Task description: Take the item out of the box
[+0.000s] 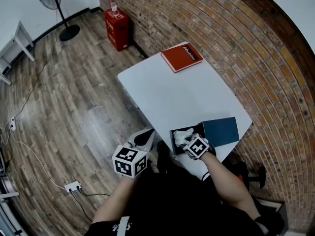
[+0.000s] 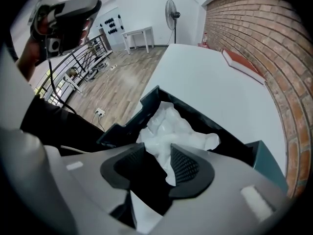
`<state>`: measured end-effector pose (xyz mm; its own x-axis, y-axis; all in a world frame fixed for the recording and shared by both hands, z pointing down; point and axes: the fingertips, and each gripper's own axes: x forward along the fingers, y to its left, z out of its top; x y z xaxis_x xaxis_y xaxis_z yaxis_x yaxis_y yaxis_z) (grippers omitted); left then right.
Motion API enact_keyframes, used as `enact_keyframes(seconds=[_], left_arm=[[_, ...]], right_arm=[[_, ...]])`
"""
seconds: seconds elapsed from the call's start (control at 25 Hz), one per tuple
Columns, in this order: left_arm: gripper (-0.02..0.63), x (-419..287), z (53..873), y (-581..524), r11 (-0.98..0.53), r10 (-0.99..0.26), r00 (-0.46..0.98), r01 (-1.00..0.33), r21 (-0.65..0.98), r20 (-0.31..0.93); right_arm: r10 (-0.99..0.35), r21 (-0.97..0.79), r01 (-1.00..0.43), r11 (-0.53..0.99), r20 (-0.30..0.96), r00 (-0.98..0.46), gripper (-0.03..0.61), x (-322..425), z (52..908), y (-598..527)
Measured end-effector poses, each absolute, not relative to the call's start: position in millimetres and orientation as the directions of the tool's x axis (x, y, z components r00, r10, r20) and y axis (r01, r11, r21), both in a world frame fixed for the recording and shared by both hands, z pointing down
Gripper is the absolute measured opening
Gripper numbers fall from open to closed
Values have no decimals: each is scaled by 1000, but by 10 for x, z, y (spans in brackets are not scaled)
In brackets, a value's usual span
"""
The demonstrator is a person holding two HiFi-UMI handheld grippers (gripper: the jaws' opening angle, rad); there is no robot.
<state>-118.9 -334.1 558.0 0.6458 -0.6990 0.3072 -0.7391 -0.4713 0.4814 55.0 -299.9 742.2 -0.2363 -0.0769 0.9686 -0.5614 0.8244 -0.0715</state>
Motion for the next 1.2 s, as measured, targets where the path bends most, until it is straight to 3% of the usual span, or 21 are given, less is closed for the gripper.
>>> enact_keyframes(seconds=[0.48, 1.2], left_arm=[[5, -1476, 5504, -3102, -477, -691, 650, -739, 475, 317], [5, -1193, 5408, -3030, -559, -624, 717, -687, 465, 311]], right_arm=[[-137, -122, -688, 715, 941, -310, 61, 482, 7310, -3048], [-325, -228, -766, 601, 806, -494, 41, 335, 6548, -3052]])
